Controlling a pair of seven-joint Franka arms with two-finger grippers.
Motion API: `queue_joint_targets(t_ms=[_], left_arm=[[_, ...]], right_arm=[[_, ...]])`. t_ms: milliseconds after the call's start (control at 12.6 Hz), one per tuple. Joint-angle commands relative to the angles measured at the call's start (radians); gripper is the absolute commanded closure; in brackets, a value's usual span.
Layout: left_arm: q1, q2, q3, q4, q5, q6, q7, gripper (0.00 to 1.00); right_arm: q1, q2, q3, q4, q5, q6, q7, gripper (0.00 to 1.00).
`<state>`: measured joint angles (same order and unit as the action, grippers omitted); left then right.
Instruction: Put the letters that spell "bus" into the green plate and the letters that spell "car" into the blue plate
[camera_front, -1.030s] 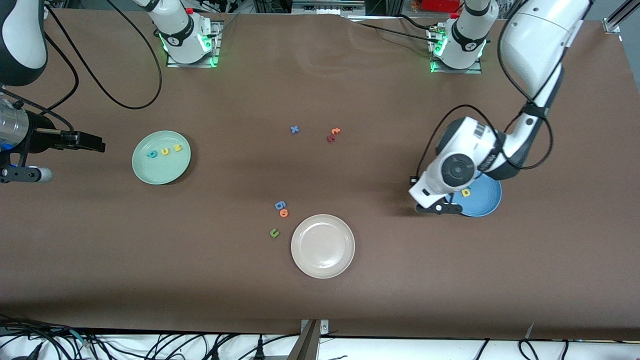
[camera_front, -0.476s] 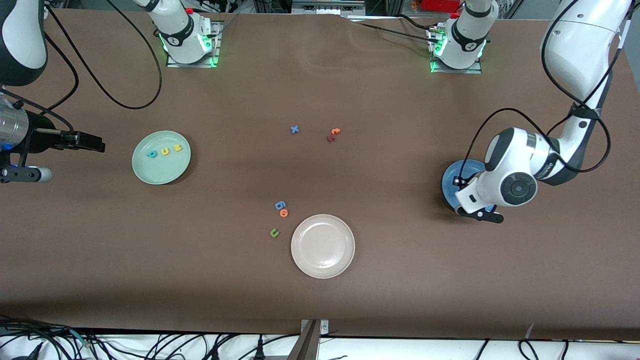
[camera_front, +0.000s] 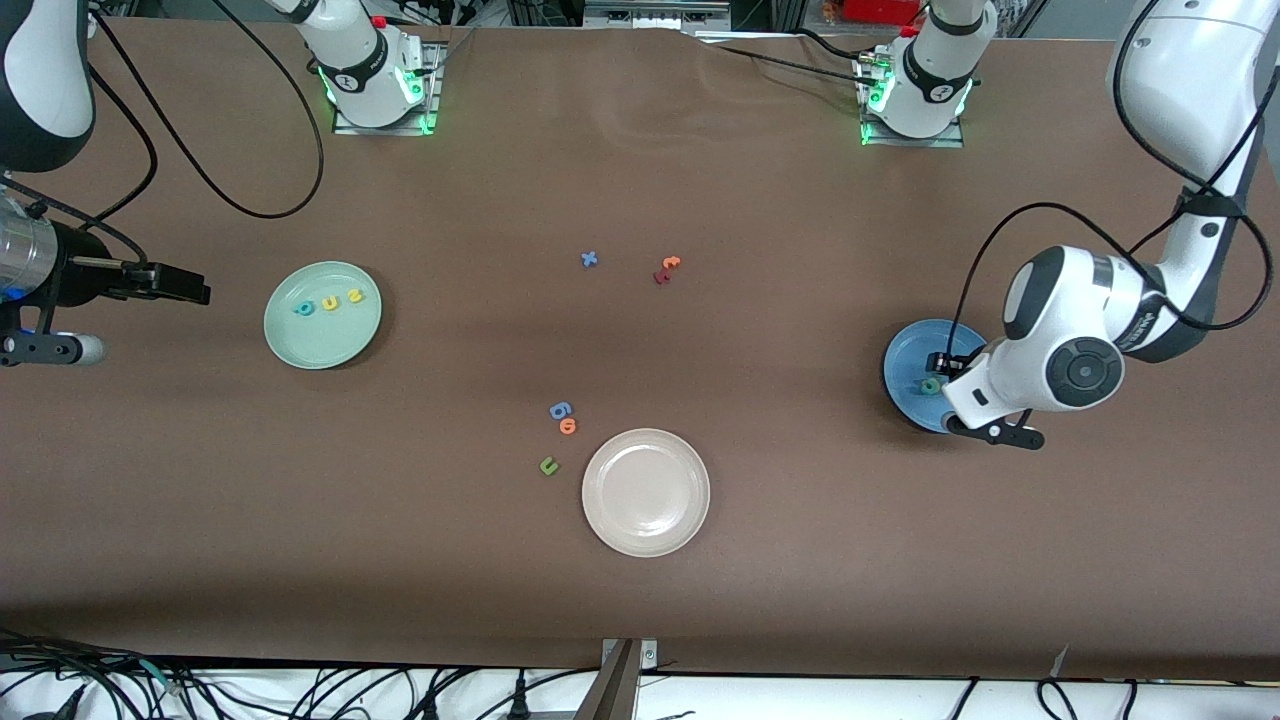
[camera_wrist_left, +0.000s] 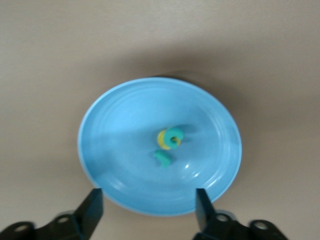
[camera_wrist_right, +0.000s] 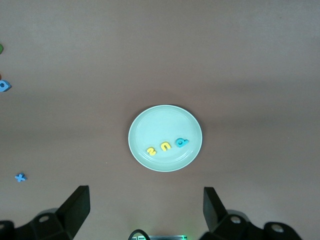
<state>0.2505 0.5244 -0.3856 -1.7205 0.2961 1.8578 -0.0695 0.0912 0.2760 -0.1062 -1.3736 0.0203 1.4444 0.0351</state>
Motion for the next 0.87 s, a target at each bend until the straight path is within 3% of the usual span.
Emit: queue_joint_targets(t_ms=[0, 238, 396, 476, 634, 793], left_arm=[[0.013, -0.027, -0.016, 0.067, 0.028, -0.122, 0.019, 0.0], [0.038, -0.043, -0.018, 0.156, 0.014, -0.251, 0.023, 0.0], [0.079, -0.093, -0.019, 0.162, -0.038, -0.255, 0.043, 0.0], [0.06, -0.142, 0.034, 0.154, -0.089, -0.255, 0.057, 0.0], [-0.082, -0.257, 0.222, 0.128, -0.193, -0.262, 0.057, 0.0], [-0.131, -0.32, 0.287, 0.127, -0.207, -0.276, 0.048, 0.0]], right_arm=[[-0.005, -0.028, 0.003, -0.03, -0.005, 0.013, 0.006, 0.0], [-0.005, -0.026, 0.003, -0.03, -0.005, 0.014, 0.002, 0.0], [-0.005, -0.026, 0.003, -0.033, -0.014, 0.054, -0.007, 0.01], [-0.005, -0.026, 0.003, -0.041, -0.014, 0.079, -0.009, 0.01], [-0.005, -0.029, 0.003, -0.051, -0.016, 0.099, -0.012, 0.01], [-0.004, -0.046, 0.005, -0.087, -0.017, 0.128, -0.012, 0.01]])
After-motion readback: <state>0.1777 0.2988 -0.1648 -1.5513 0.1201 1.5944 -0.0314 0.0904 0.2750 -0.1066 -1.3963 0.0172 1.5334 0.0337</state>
